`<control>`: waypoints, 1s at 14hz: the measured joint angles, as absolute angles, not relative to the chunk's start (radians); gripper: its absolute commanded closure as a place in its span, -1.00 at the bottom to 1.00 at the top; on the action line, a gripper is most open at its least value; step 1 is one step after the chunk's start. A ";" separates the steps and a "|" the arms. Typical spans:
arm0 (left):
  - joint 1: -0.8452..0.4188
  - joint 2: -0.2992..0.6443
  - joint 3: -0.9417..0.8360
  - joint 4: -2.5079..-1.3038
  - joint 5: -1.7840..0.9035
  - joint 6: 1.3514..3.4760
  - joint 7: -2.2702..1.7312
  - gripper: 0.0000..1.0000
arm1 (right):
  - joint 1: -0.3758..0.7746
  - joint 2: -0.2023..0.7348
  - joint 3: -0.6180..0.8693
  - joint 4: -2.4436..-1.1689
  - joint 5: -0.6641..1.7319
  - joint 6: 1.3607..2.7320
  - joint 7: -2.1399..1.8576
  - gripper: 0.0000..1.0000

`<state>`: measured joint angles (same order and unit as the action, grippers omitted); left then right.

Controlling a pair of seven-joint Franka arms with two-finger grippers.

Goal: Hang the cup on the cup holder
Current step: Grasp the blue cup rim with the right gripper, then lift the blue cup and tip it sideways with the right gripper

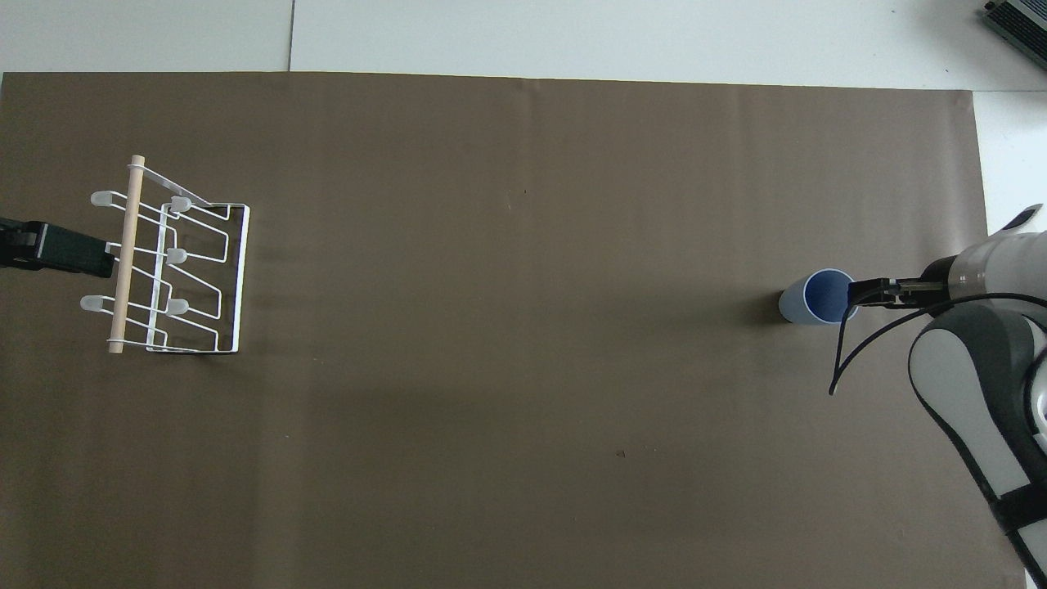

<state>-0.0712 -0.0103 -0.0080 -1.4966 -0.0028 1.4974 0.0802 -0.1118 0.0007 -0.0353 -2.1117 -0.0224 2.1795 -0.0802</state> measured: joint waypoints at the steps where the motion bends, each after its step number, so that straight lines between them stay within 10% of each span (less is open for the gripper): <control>1: -0.071 -0.010 -0.008 -1.497 -0.003 1.497 0.080 -1.00 | -0.114 0.012 -0.036 -2.120 -0.022 2.205 -0.084 -1.00; 10: -0.072 -0.010 -0.009 -1.497 -0.003 1.498 0.081 -1.00 | -0.109 0.082 -0.027 -2.146 -0.022 2.344 -0.084 -1.00; 12: -0.072 -0.010 -0.009 -1.497 -0.003 1.498 0.081 -1.00 | -0.109 0.093 -0.027 -2.146 -0.022 2.360 -0.085 -0.55; 14: -0.072 -0.010 -0.011 -1.497 -0.003 1.498 0.081 -1.00 | -0.109 0.096 -0.027 -2.148 -0.022 2.360 -0.085 0.35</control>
